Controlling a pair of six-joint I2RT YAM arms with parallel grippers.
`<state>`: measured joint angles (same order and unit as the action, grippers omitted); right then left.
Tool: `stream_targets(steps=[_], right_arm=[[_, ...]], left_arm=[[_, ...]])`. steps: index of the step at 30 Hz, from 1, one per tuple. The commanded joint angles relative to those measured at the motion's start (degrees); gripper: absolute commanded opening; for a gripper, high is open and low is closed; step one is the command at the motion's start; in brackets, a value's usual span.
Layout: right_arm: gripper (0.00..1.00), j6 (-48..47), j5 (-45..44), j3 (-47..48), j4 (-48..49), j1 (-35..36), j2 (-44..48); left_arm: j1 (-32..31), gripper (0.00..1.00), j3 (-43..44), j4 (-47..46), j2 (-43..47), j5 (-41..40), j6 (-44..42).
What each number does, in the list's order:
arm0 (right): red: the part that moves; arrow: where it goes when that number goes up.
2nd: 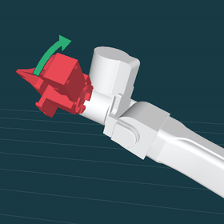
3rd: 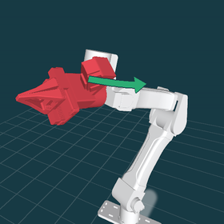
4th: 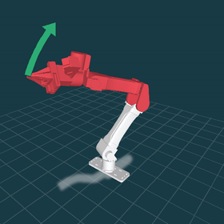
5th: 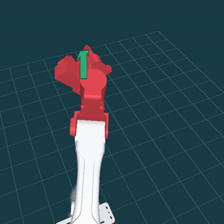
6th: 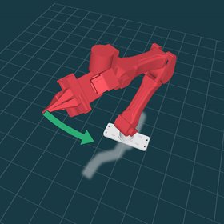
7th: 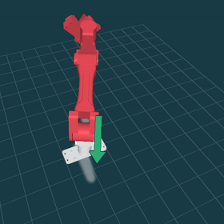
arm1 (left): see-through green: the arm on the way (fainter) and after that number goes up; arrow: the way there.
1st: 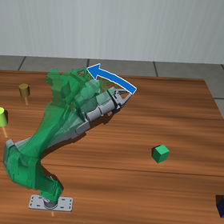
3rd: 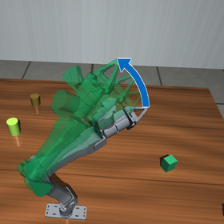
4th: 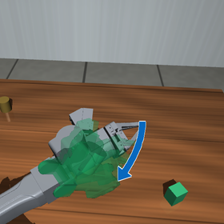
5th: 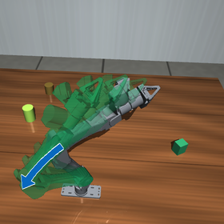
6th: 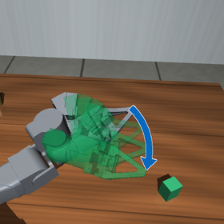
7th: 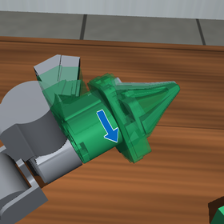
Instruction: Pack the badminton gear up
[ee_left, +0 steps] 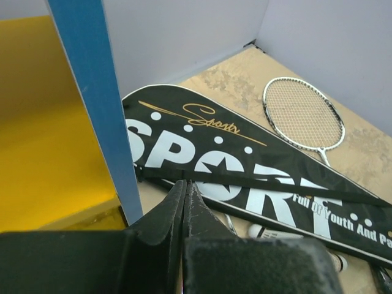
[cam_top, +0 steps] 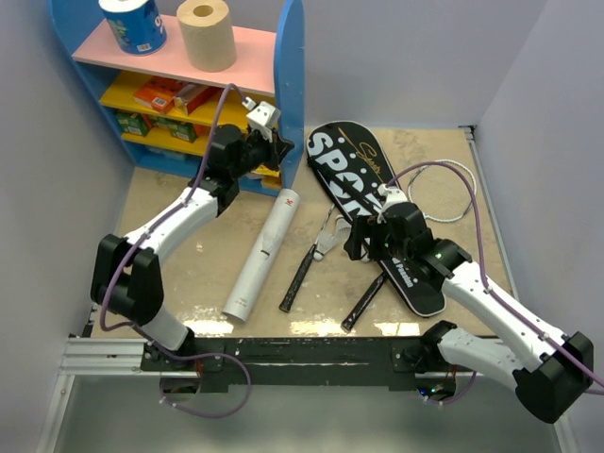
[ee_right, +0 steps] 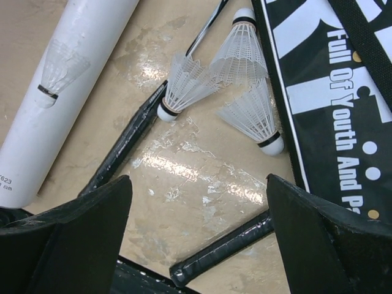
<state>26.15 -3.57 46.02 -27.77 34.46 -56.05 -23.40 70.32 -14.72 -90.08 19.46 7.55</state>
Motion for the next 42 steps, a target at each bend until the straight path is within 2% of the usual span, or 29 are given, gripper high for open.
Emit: stream_targets(steps=[1, 10, 18, 24, 32, 37, 42], right_arm=[[0.93, 0.65, -1.43, 1.00, -0.79, 0.00, 1.56], [0.93, 0.74, -1.87, 0.91, -0.88, 0.00, 1.56], [0.93, 0.83, -2.40, 1.09, -1.23, 0.08, 0.86], [0.93, 1.01, -2.84, 1.27, -1.59, 0.00, 0.42], [0.93, 1.09, -2.84, 1.88, -1.06, 0.00, -1.87], [0.93, 1.01, -2.67, 2.41, -0.36, 0.08, -3.71], [0.93, 1.01, -1.79, 2.58, 0.35, 0.00, -4.59]], left_arm=[[0.02, 0.00, 5.08, -6.98, -2.90, -1.79, 0.71], [0.54, 0.00, 9.83, -10.50, -8.44, -4.96, -2.36], [2.83, 0.00, 17.55, -11.82, -17.04, -3.03, -4.56], [5.90, 0.00, 22.48, -15.94, -22.58, -0.22, -1.59], [9.68, 0.00, 29.33, -16.22, -29.09, 0.93, 1.15], [10.56, 0.00, 30.57, -16.30, -29.80, 2.50, 1.76], [10.57, 0.00, 27.86, -17.97, -27.43, 6.80, 2.38]])
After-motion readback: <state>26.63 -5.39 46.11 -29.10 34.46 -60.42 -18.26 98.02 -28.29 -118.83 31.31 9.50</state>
